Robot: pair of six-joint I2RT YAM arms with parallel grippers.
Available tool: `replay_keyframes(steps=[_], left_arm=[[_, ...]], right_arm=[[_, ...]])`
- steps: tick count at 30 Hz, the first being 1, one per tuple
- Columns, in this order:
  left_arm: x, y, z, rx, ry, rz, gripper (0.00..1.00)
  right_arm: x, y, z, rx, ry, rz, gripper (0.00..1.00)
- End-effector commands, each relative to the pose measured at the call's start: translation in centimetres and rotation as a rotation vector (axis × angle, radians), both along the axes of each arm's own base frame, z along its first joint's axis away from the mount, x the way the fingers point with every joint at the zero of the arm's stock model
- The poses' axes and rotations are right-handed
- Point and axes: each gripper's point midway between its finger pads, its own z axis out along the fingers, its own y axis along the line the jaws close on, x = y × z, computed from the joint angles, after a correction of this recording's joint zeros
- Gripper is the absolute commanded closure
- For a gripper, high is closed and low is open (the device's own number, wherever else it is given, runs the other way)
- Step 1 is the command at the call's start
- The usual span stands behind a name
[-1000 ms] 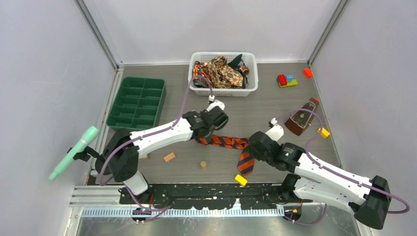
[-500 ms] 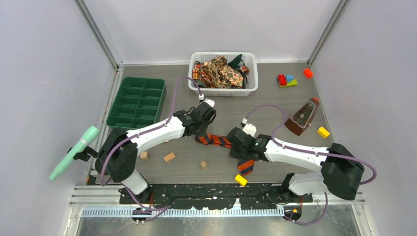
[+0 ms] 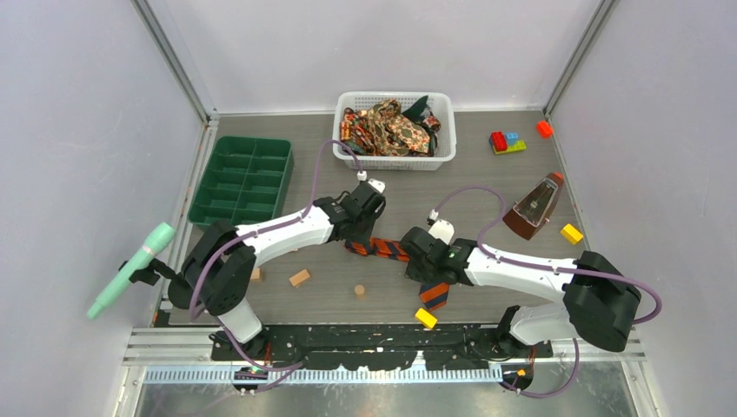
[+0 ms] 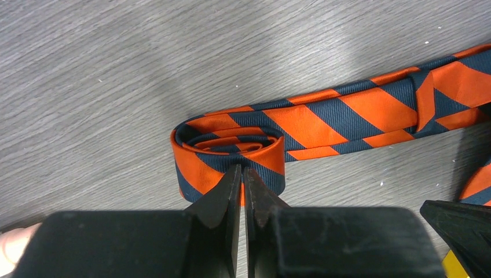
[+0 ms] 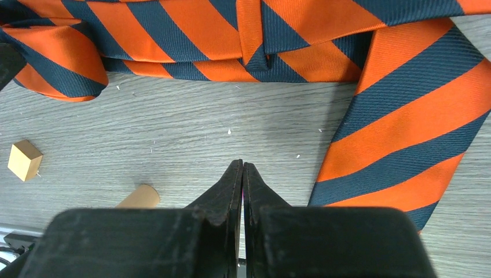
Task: Roll the ties
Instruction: Roll the tie at the center of the board.
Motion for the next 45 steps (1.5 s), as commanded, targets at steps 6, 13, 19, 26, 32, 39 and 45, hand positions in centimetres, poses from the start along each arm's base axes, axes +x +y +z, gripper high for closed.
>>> replay_keyframes(steps=[6,13,19,26,32,39,45], left_arm=[[0.1,-0.7,-1.2,-0.014,0.014,-0.001,0.93],[0.0,-0.6,-2.4,0.001,0.029,0.0,0.95],[0.0,-0.5,-3.1,0.015,0.035,0.003,0.96],[0.0,-0.5,-3.2,0.019,0.036,0.002,0.96],[0.0,-0.5,-3.2,0.019,0.037,0.0,0.96],[0.0,-0.5,-3.4,0.022,0.039,-0.003,0.96],[0.0,-0.5,-3.6,0.027,0.041,-0.004,0.97]], right_arm=[[0.7,-0.1,-0.3,-0.017,-0.025,-0.036,0.93],[0.6,-0.5,-2.1,-0.078,0.009,-0.041,0.93],[0.4,-2.6,-2.8,-0.193,0.022,-0.067,0.93],[0.6,-6.0,-1.9,-0.393,0.016,-0.094,0.94],[0.5,-8.7,-0.9,-0.581,0.036,-0.082,0.94],[1.2,-10.7,-0.2,-0.711,0.048,-0.097,0.93],[2.3,-12.5,0.7,-0.772,0.044,-0.136,0.92]])
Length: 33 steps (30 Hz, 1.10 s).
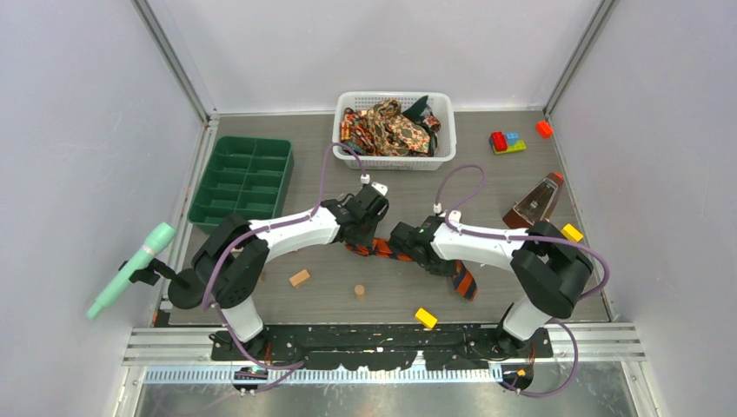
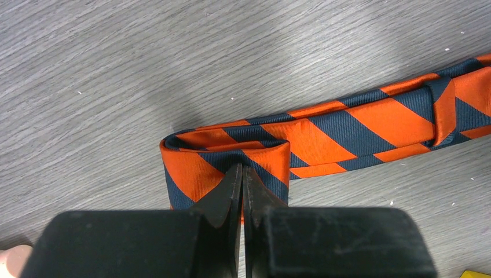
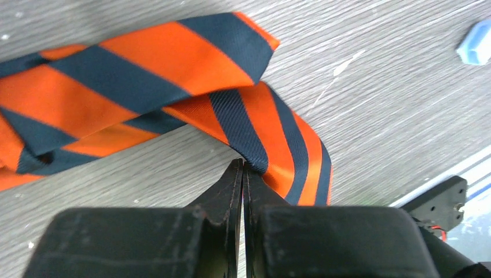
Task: Roll the ties
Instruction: Roll the tie at the center of the board.
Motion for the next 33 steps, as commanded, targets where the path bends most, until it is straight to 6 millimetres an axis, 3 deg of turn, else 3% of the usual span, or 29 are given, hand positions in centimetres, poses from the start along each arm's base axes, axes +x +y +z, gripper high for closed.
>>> replay_keyframes(steps=[1,8,19,23,27,33], left_arm=[[-0.4,0.1,-1.2,0.013,0.021,0.0,0.97],[-0.4,0.1,-1.2,0.014,0.021,-0.003,0.97],[-0.5,0.1,-1.3,0.014,0.027,-0.005,0.98],[-0.5,0.1,-1.2,0.014,0.026,-0.006,0.98],[-0.5,0.1,-1.0,0.012,0.026,-0.006,0.98],[-0.2,0.0,0.7,-0.006,-0.001,0.002,0.94]], right_arm=[[1.6,-2.3,2.1,-0.099,-0.054,-0.023,0.92],[3.5,-4.5,3.6,-0.12,-0.068,-0.077,0.89],[5.7,-6.4,4.0,-0.158,-0.062,-0.115,0.87],[6.7,-5.1,5.1,-0.08,-0.101,-0.085,0.86],[8.0,-1.4,6.1,0.142,-0.152,-0.014,0.81],[8.0,3.1,7.6,0.423,-0.192,0.1,0.76]])
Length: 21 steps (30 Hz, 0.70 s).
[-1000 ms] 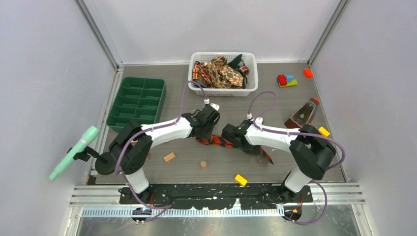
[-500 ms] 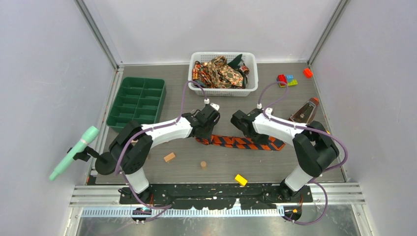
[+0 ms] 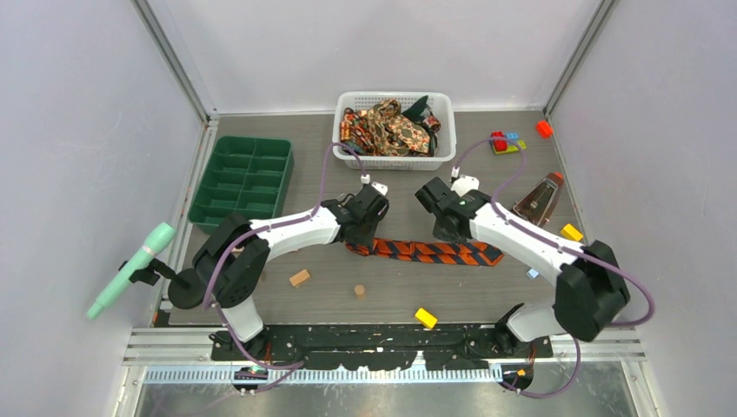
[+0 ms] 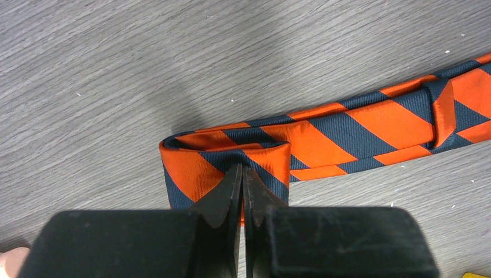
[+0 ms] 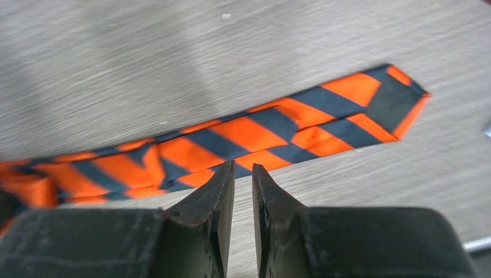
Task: Roll the ties
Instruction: Roll the tie at the center of the board.
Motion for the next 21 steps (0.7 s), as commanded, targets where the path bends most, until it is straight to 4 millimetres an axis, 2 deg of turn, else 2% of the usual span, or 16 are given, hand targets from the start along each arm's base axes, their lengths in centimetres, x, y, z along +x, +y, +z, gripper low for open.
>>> replay_keyframes(steps=[1,9,13,17,21], left_arm=[[-0.2,0.1,1.3,-0.006,-0.006,0.004,0.93],[0.1,0.4,5.2,-0.051,-0.071,0.021,0.79],[0.5,1.5,7.7,-0.061,-0.136,0.058,0.75],[0.8,3.3,9.3,-0.113,-0.168,0.128,0.7],[1.5,5.6,8.8,-0.192,-0.148,0.217,0.63]], right_arm=[[0.8,4.2,2.2,0.237,-0.081,0.118,0.75],[0.4,6.5,3.6,0.427,-0.162,0.167,0.74],[0.3,8.4,3.7,0.537,-0.162,0.184,0.74],[0.7,12.1,4.6,0.716,-0.193,0.224,0.74],[-0.2,15.9,4.6,0.807,-0.152,0.273,0.74]])
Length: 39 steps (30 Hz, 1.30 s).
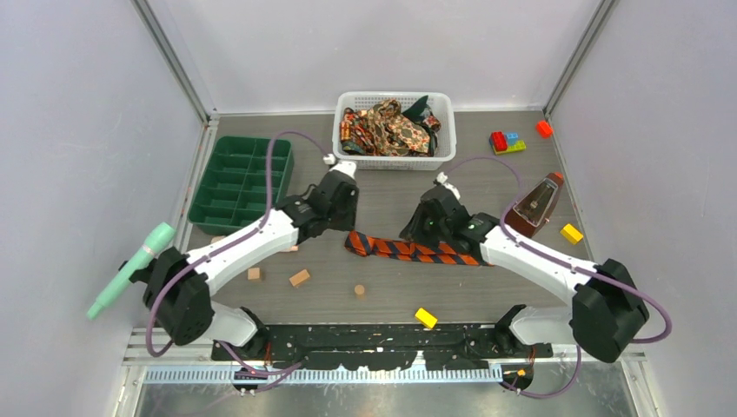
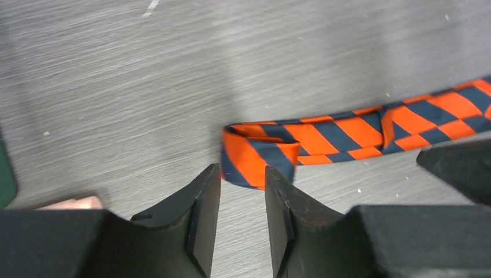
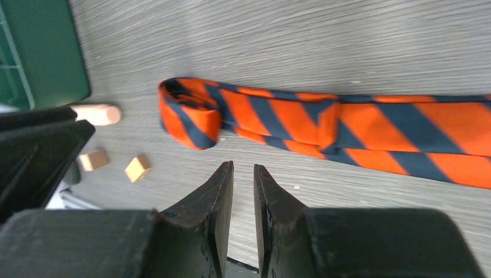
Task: Roll the ties
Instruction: Roll the tie at the center of the board.
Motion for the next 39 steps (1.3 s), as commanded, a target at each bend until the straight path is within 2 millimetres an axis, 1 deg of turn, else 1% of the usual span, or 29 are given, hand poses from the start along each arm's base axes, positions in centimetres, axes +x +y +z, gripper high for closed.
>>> replay_keyframes(steps=[1,2,3,4,5,6,7,8,10,11,14,17,19,21,26,31,33,39], left_arm=[[0.9,2.8,-0.3,-0.09,0.014,0.122,0.63],[1.0,3.2,-0.7,-0.099,0.028,0.141,0.64],[1.0,3.6,-1.1,-0.104,0.037,0.156,0.64],[1.0,3.8,-1.5,-0.107,0.042,0.168,0.63],[1.0,4.0,-1.9,-0.113,0.049,0.173,0.64],[1.0,4.0,-2.3,-0.126,0.056,0.175,0.64],[0.9,4.1,-2.8,-0.135,0.066,0.179,0.64],[0.9,4.1,-3.1,-0.146,0.071,0.18,0.63],[1.0,4.1,-3.5,-0.162,0.08,0.187,0.62],[1.0,4.3,-3.7,-0.167,0.082,0.19,0.62],[0.9,4.1,-4.0,-0.186,0.094,0.179,0.6],[0.9,3.9,-4.3,-0.195,0.101,0.165,0.6],[0.9,3.7,-4.4,-0.197,0.102,0.154,0.6],[1.0,3.6,-4.5,-0.198,0.103,0.145,0.59],[1.0,3.3,-4.6,-0.205,0.093,0.122,0.55],[1.0,2.8,-5.0,-0.215,0.099,0.09,0.52],[0.7,2.2,-5.2,-0.233,0.113,0.065,0.49],[0.2,1.5,-6.0,-0.259,0.137,0.026,0.34]], right_arm=[[-0.2,6.2,1.8,0.187,-0.015,0.093,0.74],[-0.1,7.1,2.1,0.205,-0.026,0.103,0.74],[-0.6,8.0,1.5,0.205,-0.008,0.115,0.74],[-0.5,8.8,1.8,0.221,-0.014,0.12,0.74],[-0.8,9.4,1.0,0.217,0.008,0.124,0.74],[-0.6,9.8,1.0,0.22,0.008,0.117,0.74],[-0.7,10.2,0.3,0.216,0.029,0.108,0.74],[-0.6,10.5,0.1,0.224,0.029,0.103,0.74],[-0.4,10.9,-0.8,0.236,0.047,0.084,0.74],[-0.2,11.2,-0.7,0.249,0.039,0.083,0.73],[0.1,11.4,-1.7,0.243,0.053,0.07,0.73],[0.4,11.7,-2.0,0.237,0.059,0.065,0.73],[0.5,11.7,-2.4,0.231,0.066,0.06,0.73],[1.0,11.3,-2.9,0.204,0.053,0.028,0.73],[1.5,10.8,-4.3,0.157,0.059,0.0,0.74],[1.8,9.9,-5.4,0.094,0.065,-0.032,0.74],[1.8,9.5,-5.8,0.069,0.069,-0.04,0.74],[1.6,9.0,-6.2,0.038,0.081,-0.038,0.74]])
